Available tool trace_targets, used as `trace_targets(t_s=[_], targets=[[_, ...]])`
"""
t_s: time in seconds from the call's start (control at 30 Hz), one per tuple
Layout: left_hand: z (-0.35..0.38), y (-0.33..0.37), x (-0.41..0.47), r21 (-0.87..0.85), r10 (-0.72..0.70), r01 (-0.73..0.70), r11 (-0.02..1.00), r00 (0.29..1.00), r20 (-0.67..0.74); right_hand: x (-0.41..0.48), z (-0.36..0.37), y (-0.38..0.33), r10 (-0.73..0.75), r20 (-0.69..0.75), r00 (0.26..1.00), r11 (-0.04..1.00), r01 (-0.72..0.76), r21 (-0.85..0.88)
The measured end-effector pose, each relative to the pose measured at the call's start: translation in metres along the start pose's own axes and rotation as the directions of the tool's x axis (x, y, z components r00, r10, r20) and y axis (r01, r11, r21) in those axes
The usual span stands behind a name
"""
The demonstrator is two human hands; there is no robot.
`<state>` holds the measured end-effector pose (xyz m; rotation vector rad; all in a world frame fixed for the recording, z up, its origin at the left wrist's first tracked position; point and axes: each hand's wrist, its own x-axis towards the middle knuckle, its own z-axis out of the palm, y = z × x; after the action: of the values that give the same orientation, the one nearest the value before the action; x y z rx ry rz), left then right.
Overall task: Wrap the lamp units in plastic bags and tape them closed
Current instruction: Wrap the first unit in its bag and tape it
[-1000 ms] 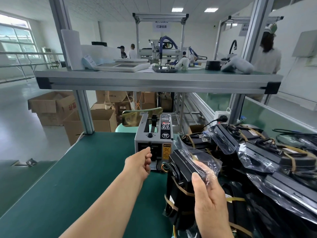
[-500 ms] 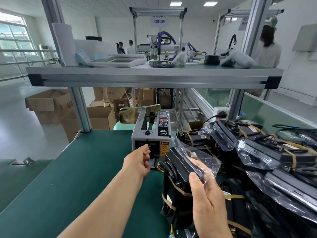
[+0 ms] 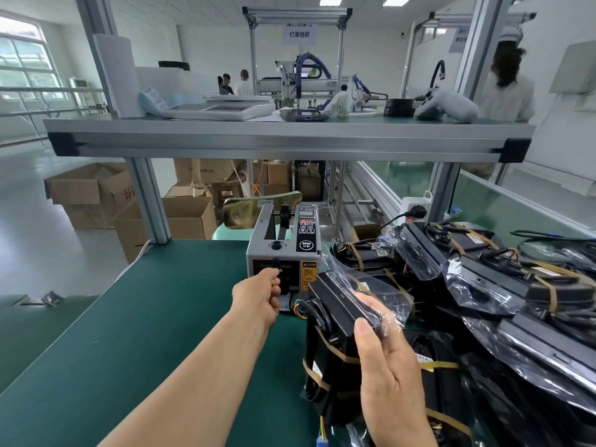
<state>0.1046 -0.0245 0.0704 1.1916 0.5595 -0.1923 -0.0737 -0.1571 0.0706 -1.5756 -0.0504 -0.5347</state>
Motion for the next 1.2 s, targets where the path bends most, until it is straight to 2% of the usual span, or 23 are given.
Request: trace_targets(t_s=[0.13,0.27,0.43,0.57,0.67,0.8,1.0,1.2], targets=[[-0.004,-0.004,0.001,0.031,-0.013,0.015,0.999,0.999,-0.035,0.0,0.0,-0.001,-0.004,0.01,1.0,1.0,0.004,0.018],[-0.012,-0.013,-0.014,0.047,0.101,-0.1,0.994,0.995,-0.011,-0.001,-0.001,-0.001,0.007,0.003,1.0,1.0,-0.007,0.008],[-0.034,-0.015,-0.06,0.104,0.351,-0.368,0.924,0.924,0.153,-0.003,-0.003,-0.003,0.027,0.005,1.0,0.999,-0.027,0.034],[-0.049,-0.002,-0.105,0.162,0.448,-0.52,0.839,0.828,0.336,-0.005,-0.004,-0.004,0.04,0.016,0.999,0.997,-0.041,0.065],[-0.051,0.007,-0.134,0.236,0.423,-0.57,0.787,0.777,0.466,-0.006,-0.002,-0.006,0.036,0.008,0.999,0.992,-0.036,0.121],[-0.043,0.014,-0.15,0.342,0.426,-0.654,0.675,0.724,0.543,-0.009,0.001,-0.009,0.041,0.014,0.999,0.987,-0.043,0.152],[-0.031,0.018,-0.152,0.445,0.375,-0.698,0.562,0.694,0.615,-0.011,0.002,-0.009,0.042,0.037,0.998,0.988,-0.047,0.144],[-0.028,0.025,-0.15,0.553,0.293,-0.706,0.442,0.697,0.655,-0.013,0.003,-0.009,0.004,0.046,0.999,0.995,-0.009,0.1]])
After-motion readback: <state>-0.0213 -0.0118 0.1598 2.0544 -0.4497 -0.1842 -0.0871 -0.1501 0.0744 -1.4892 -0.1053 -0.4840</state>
